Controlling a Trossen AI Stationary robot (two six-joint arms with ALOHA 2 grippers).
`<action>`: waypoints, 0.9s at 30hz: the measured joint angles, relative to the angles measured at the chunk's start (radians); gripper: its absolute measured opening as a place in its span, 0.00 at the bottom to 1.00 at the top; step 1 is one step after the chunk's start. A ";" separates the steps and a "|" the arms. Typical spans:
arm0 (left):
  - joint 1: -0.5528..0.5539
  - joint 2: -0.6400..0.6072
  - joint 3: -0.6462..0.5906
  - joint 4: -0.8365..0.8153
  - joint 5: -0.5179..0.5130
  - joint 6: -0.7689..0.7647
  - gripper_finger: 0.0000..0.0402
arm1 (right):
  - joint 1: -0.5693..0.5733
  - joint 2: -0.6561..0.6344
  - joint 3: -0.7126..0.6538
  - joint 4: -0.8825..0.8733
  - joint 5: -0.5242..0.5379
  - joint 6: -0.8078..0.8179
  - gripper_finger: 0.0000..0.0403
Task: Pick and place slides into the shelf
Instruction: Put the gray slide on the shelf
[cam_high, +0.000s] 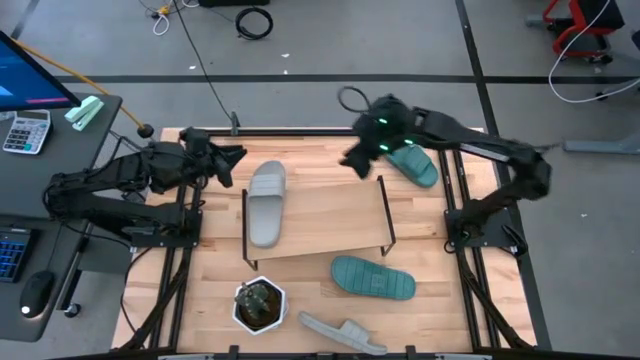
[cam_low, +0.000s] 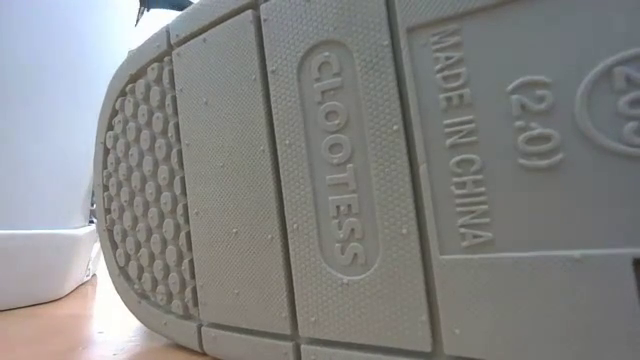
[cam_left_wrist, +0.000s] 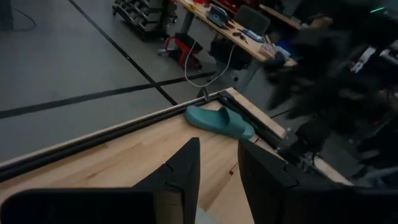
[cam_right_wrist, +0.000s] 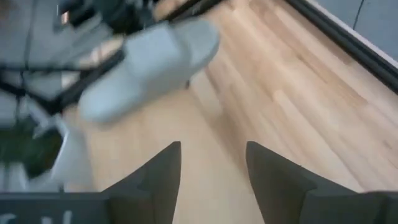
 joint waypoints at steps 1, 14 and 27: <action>0.000 0.008 0.000 0.003 0.001 0.009 0.27 | 0.020 -0.038 0.000 -0.046 0.009 -0.013 0.46; 0.000 0.047 0.000 0.130 0.084 0.142 0.22 | 0.385 -0.324 0.000 -0.380 0.235 0.278 0.44; 0.000 0.048 0.000 0.139 0.147 0.217 0.21 | 0.930 -0.187 0.000 -0.398 0.357 0.654 0.43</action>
